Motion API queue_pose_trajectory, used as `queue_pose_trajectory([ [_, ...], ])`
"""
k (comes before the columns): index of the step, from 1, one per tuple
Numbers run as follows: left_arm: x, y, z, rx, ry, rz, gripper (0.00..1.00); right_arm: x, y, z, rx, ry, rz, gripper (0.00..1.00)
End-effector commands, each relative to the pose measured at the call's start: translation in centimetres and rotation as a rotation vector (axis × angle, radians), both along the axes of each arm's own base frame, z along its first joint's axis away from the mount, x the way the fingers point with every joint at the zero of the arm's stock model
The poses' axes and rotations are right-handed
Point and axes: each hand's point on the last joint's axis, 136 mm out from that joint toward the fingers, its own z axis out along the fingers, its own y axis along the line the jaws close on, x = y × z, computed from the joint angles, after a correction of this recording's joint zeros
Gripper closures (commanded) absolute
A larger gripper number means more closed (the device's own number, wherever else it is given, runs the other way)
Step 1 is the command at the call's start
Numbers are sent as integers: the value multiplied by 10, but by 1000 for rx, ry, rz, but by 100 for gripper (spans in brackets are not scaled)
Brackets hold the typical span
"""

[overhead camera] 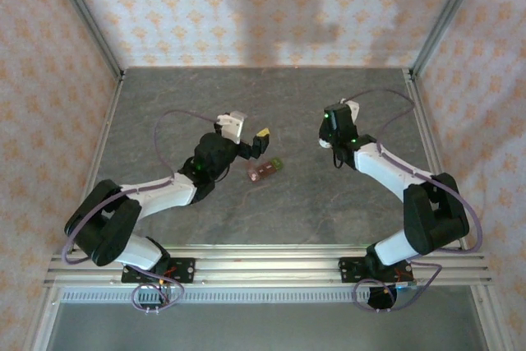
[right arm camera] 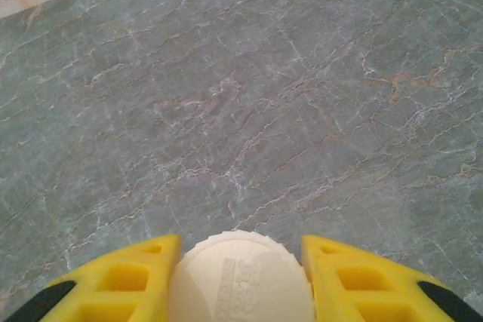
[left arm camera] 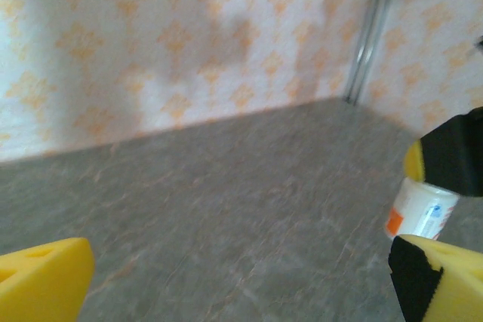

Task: Sort the pills into containers

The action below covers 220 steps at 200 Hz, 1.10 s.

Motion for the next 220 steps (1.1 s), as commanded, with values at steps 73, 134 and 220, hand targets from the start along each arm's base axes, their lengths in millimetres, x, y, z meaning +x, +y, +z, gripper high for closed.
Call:
queue_pose_trajectory([
  [73, 3, 58, -15, 98, 115, 291, 0, 10, 0, -12, 9, -30, -27, 76],
  [134, 4, 66, -16, 82, 126, 338, 0, 5, 2, -38, 8, 32, -20, 72],
  [220, 2, 76, -20, -8, 125, 401, 0, -2, 0, -57, 7, 72, -30, 51],
])
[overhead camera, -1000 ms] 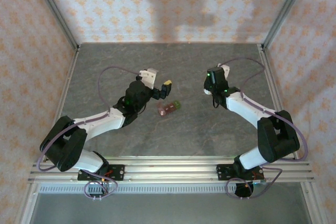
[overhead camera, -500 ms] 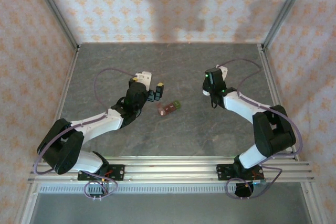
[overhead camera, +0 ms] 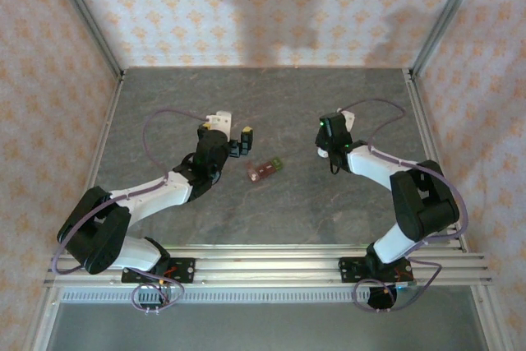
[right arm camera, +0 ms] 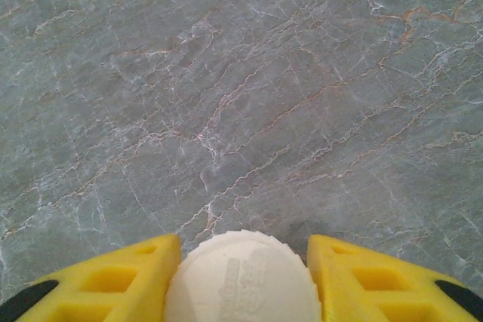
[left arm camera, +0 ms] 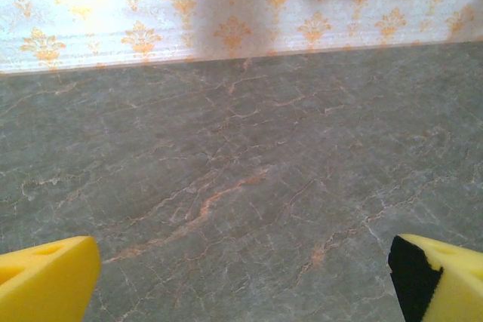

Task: Sort the pills into containers

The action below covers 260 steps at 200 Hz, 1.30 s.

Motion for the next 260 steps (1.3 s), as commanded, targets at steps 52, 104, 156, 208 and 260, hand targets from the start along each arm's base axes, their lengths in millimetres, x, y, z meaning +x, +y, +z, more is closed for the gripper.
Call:
queue_pose_trajectory([
  [52, -4, 30, 11, -95, -84, 139, 0, -2, -2, -10, 5, 7, -24, 37],
  [104, -3, 36, 13, -90, -88, 164, 0, 2, 4, 8, 21, -13, 10, 26],
  [156, -3, 41, 21, -84, -117, 185, 0, 9, 11, 63, 78, -114, 26, 21],
  [208, -1, 49, 26, -64, -117, 230, 0, 10, 38, 122, 212, -202, 137, 21],
  [260, -2, 60, 27, -75, -95, 265, 0, -4, 84, 153, 294, -168, 334, 21],
])
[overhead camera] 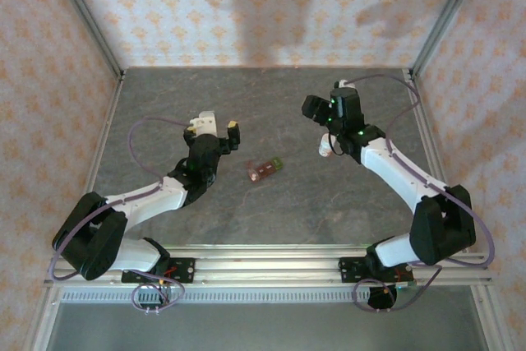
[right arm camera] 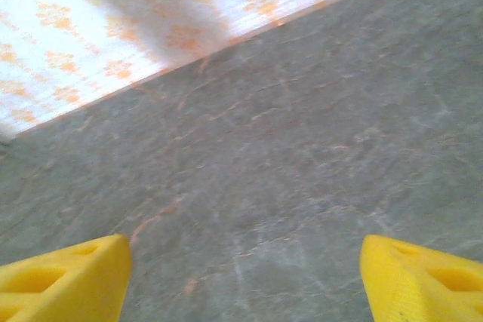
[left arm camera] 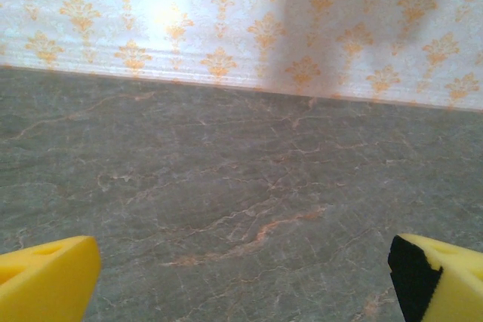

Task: Sort the pills into containers

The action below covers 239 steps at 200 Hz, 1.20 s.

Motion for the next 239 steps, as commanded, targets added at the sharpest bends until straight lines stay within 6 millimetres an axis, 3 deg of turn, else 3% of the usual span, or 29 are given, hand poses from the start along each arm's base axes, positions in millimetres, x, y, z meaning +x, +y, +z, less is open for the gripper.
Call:
queue_pose_trajectory([
  [1, 1, 16, 16, -18, -12, 63, 0, -16, 28, 15, 22, 27, 134, 21],
  [28, 3, 21, 5, -46, 97, 52, 0, -32, 56, 3, 0, 87, 250, 21],
  [66, 0, 25, -13, -110, 237, 29, 0, -57, 83, -40, -70, 198, 364, 22],
  [98, -1, 20, -33, -153, 365, -8, 0, -69, 92, -87, -125, 320, 408, 22],
  [156, 1, -4, -68, -156, 530, -94, 1, -80, 97, -147, -234, 464, 447, 24],
  [209, 0, -14, -101, -112, 664, -148, 21, -89, 104, -166, -279, 501, 485, 26],
  [239, -2, -23, -113, -117, 713, -181, 43, -92, 105, -174, -315, 510, 490, 26],
])
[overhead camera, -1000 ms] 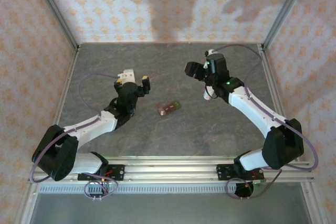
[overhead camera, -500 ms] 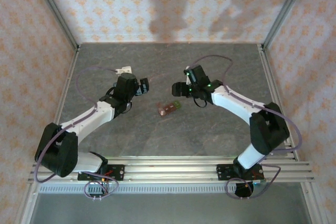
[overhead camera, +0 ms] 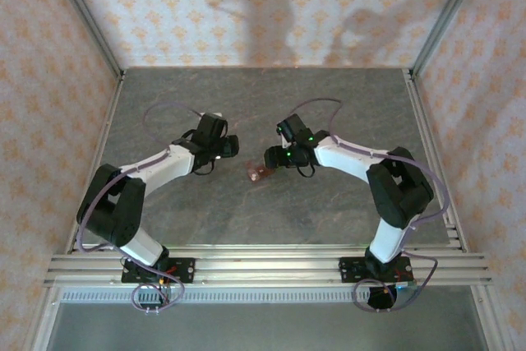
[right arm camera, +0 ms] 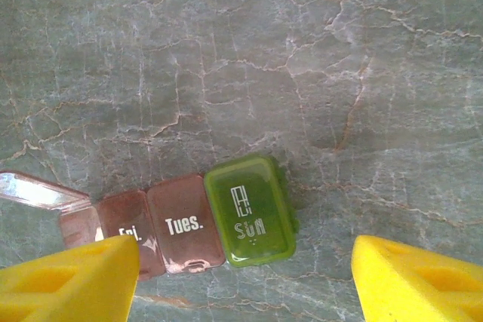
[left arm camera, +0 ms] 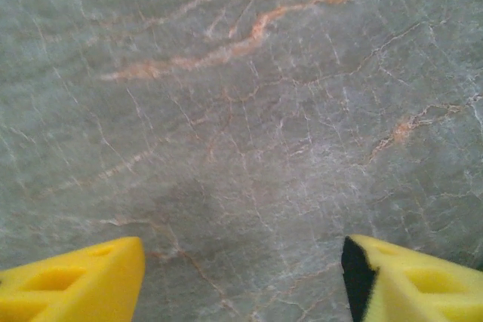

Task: Sort the pills into containers

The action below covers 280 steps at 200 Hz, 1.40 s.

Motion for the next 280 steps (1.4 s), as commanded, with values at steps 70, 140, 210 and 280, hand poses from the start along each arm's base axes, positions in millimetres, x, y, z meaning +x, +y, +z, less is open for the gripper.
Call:
queue_pose_trajectory([
  [70, -4, -27, -19, -9, 104, -92, 61, -1, -1, -20, -72, 21, 15, 27],
  [140, -11, -46, -26, -4, 129, -142, 67, -4, -3, -34, -96, 44, 4, 28],
  [210, -23, -62, -23, -27, 121, -183, 69, -2, -4, -38, -102, 51, -11, 28],
  [280, -41, -80, -28, -43, 131, -221, 69, -1, -4, -40, -108, 59, -20, 29],
])
